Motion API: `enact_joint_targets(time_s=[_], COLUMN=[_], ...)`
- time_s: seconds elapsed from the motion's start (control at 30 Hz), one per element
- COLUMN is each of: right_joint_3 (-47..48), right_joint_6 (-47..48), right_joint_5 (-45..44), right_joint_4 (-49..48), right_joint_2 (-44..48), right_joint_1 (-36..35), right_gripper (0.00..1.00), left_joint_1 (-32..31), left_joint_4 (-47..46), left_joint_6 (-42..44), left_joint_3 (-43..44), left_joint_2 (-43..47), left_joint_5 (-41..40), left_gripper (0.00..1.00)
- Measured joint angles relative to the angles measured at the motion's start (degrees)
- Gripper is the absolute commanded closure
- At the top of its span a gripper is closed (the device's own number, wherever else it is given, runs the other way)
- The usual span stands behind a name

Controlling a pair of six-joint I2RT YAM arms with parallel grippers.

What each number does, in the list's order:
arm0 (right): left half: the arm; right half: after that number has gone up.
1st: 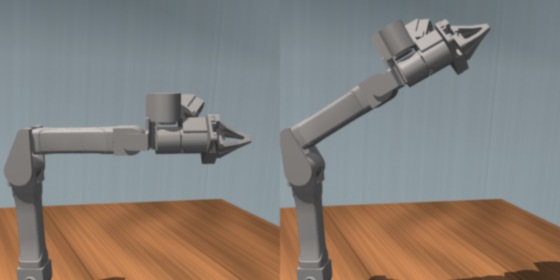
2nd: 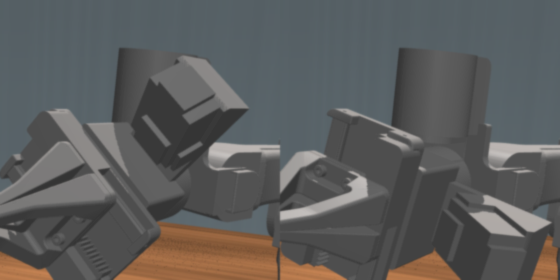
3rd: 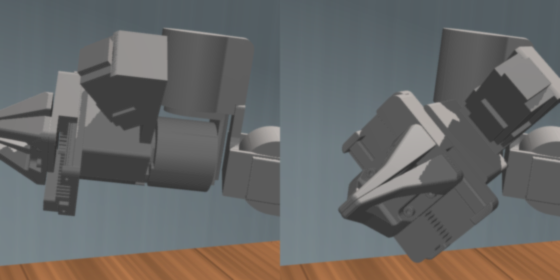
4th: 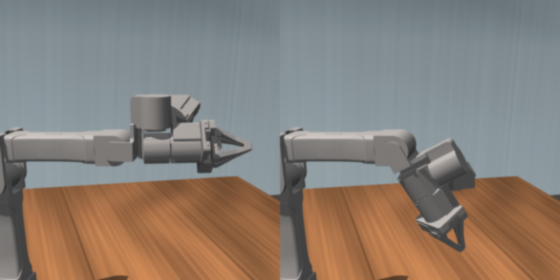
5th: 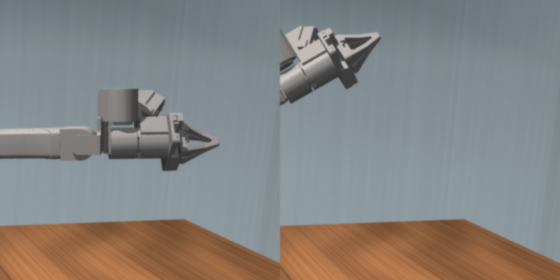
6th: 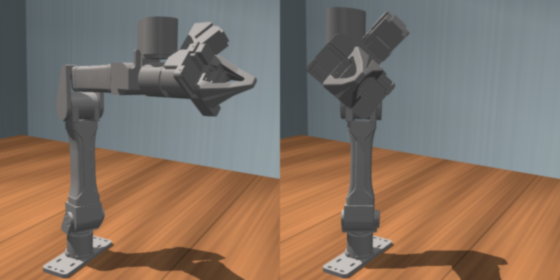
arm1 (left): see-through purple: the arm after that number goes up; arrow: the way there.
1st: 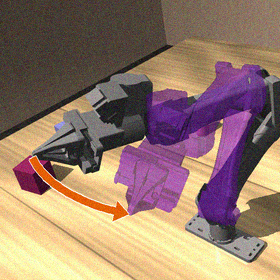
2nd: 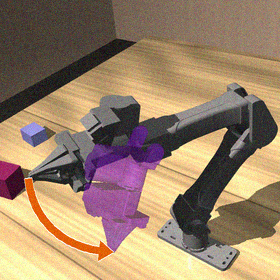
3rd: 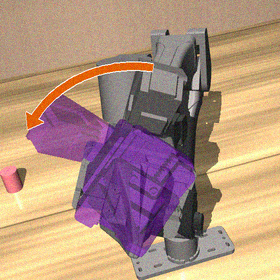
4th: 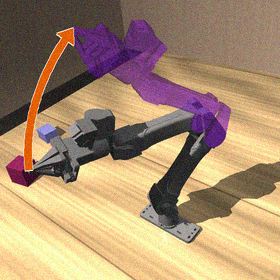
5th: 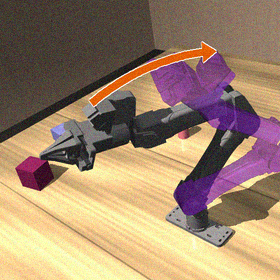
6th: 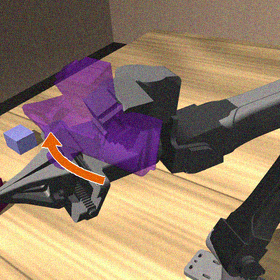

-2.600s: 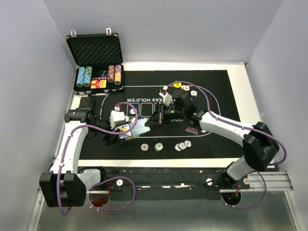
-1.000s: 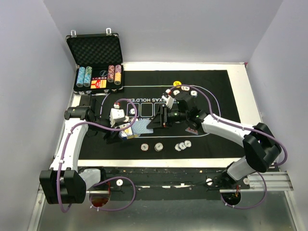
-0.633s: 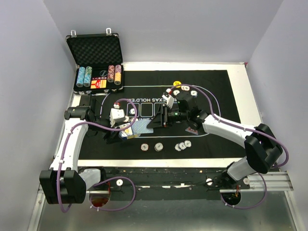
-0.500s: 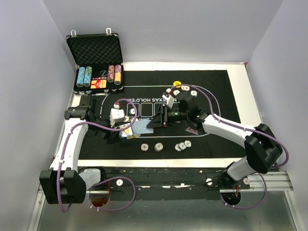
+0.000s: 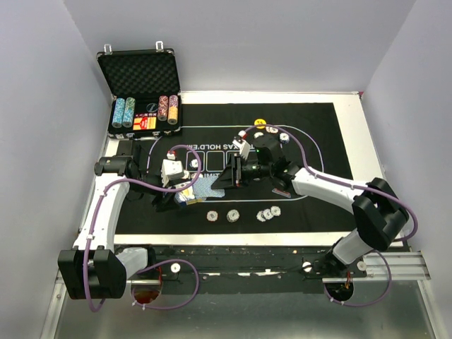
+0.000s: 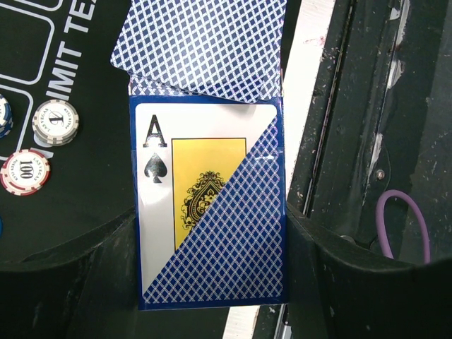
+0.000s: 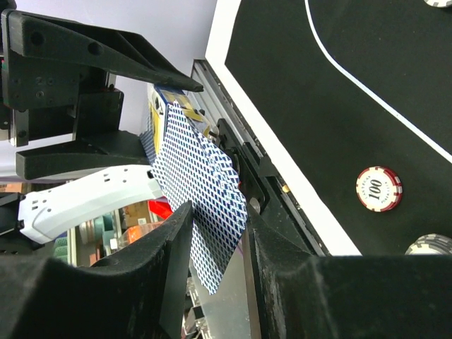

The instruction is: Distribute texas hold em gaming equipment

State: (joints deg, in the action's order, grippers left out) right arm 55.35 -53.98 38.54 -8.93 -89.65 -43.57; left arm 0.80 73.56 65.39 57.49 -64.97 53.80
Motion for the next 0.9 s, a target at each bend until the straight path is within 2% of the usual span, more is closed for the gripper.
enact_joint_targets(time_s=[0.9], right_joint_3=[6.5], right_joint_6=[-0.5], right_joint_5=[0.4], right_joint_4=[-1.2], right_joint_2=[-4.9], right_joint_1=[-2.5], right_gripper=[0.61], left_joint_1=[0.0], left_joint_4=[1.0], left_joint_6=[0.2], left_joint_3=[1.0], left_joint_2=[-0.5], left_joint_5=[0.0], left_gripper=[0.48])
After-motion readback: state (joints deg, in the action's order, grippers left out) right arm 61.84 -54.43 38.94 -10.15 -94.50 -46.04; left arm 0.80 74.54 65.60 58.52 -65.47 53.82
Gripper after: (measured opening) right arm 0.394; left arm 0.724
